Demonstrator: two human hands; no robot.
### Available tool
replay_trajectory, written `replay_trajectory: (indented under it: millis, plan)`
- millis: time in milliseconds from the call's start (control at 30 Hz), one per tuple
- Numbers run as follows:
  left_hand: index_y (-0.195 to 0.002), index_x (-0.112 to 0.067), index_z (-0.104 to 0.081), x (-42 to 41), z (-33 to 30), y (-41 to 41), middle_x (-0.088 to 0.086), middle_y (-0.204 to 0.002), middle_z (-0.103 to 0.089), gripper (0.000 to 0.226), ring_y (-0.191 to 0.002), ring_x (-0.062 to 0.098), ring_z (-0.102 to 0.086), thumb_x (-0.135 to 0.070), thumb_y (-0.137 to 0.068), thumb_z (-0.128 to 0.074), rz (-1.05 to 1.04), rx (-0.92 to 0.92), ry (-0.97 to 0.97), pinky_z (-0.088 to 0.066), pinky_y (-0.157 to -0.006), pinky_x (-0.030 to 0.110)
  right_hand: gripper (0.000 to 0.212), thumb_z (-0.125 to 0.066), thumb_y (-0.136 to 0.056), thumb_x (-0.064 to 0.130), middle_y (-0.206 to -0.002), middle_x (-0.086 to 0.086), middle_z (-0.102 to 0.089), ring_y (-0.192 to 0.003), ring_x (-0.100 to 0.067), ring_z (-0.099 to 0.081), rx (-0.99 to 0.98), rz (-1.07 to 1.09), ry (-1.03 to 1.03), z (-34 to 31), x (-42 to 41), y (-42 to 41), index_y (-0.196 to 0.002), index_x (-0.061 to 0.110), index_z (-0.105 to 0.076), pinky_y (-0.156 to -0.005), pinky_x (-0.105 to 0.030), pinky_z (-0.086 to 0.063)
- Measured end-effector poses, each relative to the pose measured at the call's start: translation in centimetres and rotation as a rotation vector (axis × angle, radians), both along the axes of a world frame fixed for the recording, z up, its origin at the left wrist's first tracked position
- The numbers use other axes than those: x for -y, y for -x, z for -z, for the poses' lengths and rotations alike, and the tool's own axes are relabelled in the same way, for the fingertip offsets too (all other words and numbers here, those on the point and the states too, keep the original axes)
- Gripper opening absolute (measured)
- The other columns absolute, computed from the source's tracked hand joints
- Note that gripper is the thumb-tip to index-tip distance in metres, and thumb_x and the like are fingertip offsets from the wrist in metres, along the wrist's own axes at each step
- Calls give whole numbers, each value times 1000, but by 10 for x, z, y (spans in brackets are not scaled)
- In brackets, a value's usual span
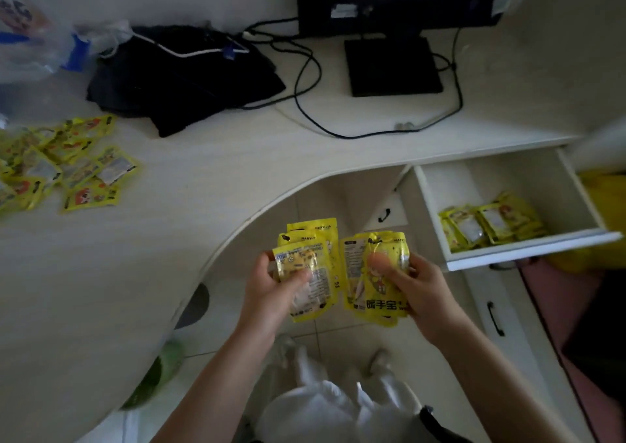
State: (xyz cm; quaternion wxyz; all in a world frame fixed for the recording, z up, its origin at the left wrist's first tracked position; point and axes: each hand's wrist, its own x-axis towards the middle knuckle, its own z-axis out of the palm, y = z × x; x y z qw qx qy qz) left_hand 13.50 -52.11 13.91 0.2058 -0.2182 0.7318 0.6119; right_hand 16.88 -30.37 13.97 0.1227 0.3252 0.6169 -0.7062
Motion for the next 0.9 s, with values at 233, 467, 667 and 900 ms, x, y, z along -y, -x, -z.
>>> replay_trajectory:
  millis: [233,467,667,900]
  plan:
    - [-109,-26,-50,-118,-3,-36,-10,-96,-67,52,-77,0,-65,-13,-71,-84,90,-1,0,-48,-58,14,25,-72,-81,17,-91,-19,-74,-83,-36,-72,-34,97,3,0,-113,-56,-102,4,-67,-76,-54,-58]
    - [-107,-11,-63,-222,14,-62,5,-95,-75,42,-75,9,-72,-4,-70,-82,135,31,-31,-52,-58,14,25,-72,-81,16,-93,-22,-73,-84,-39,-71,-35,194,30,7,-211,-100,-102,3,-67,-75,-55,-58]
    - [-106,-12,-63,-281,20,-61,4,-96,-75,40,-80,14,-73,-3,-71,-81,140,63,-88,-54,-62,20,33,-76,-74,23,-93,-21,-74,-85,-40,-71,-36,237,32,11,-273,-106,-101,5,-68,-78,-61,-55]
    - [-107,-14,-62,-329,38,-12,3,-97,-75,40,-84,15,-73,-5,-72,-81,134,82,-92,-53,-70,25,21,-72,-83,17,-91,-17,-75,-83,-36,-72,-5,260,-23,24,-323,-64,-101,7,-69,-78,-57,-57]
